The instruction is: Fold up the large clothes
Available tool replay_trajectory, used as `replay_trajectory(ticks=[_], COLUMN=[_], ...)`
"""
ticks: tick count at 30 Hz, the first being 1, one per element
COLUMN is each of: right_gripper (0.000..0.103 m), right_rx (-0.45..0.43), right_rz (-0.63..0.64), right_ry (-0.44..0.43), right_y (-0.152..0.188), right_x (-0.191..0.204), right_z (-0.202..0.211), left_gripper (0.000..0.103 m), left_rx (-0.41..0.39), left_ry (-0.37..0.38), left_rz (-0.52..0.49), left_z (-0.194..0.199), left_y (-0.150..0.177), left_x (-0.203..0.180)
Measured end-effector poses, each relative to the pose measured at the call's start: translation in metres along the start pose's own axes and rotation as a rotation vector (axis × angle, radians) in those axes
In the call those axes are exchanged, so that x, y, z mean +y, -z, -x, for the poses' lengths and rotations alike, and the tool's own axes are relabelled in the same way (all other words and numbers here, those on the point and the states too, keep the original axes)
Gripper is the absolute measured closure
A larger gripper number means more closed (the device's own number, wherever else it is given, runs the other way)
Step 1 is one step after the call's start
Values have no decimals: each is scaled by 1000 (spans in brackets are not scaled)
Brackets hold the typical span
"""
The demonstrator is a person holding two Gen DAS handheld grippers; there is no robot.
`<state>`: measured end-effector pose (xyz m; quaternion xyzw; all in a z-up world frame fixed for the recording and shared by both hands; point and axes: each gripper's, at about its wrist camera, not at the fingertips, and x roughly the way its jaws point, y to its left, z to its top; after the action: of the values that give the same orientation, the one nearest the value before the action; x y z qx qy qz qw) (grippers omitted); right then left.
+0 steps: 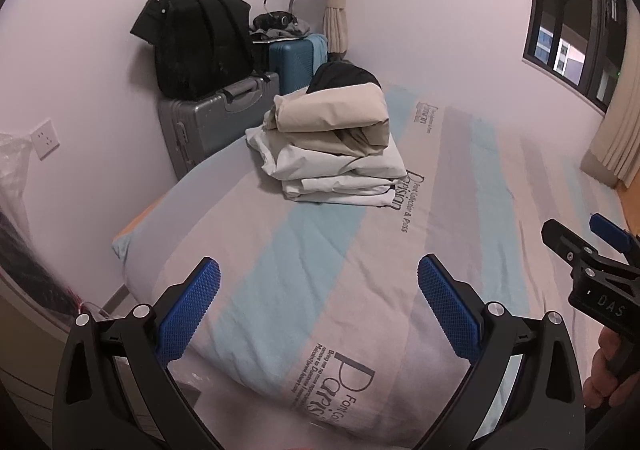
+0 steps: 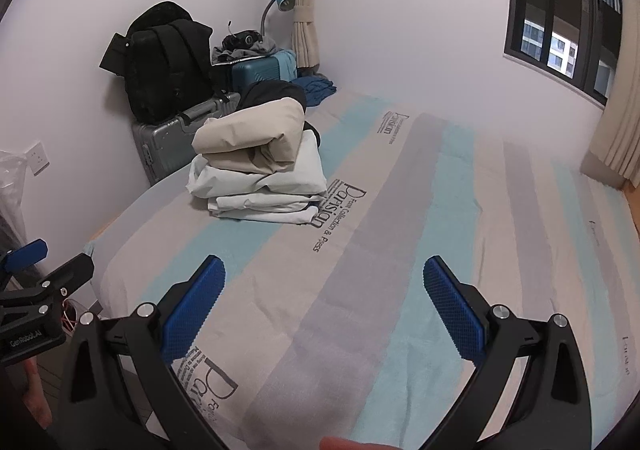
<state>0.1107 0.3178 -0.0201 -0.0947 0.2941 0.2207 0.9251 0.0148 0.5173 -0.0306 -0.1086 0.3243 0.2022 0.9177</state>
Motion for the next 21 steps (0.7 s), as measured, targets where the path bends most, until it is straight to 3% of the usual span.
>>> replay_trajectory(ticks=[8,11,21], right_gripper=[7,7,7], right_rx=[-5,-7,-5], right_rz=[9,7,13], right_ry=[1,2,-10], right_y=[-4,-5,-7], right_x=[2,3,4], right_z=[3,3,3], left_gripper=[6,6,6], left_rx=[7,-4,9], left_ry=[6,-36,-7], left_rz=[5,-13,20], left_z=[-2,-3,-6], left_y=[3,3,0], left_x=[-1,-4,4])
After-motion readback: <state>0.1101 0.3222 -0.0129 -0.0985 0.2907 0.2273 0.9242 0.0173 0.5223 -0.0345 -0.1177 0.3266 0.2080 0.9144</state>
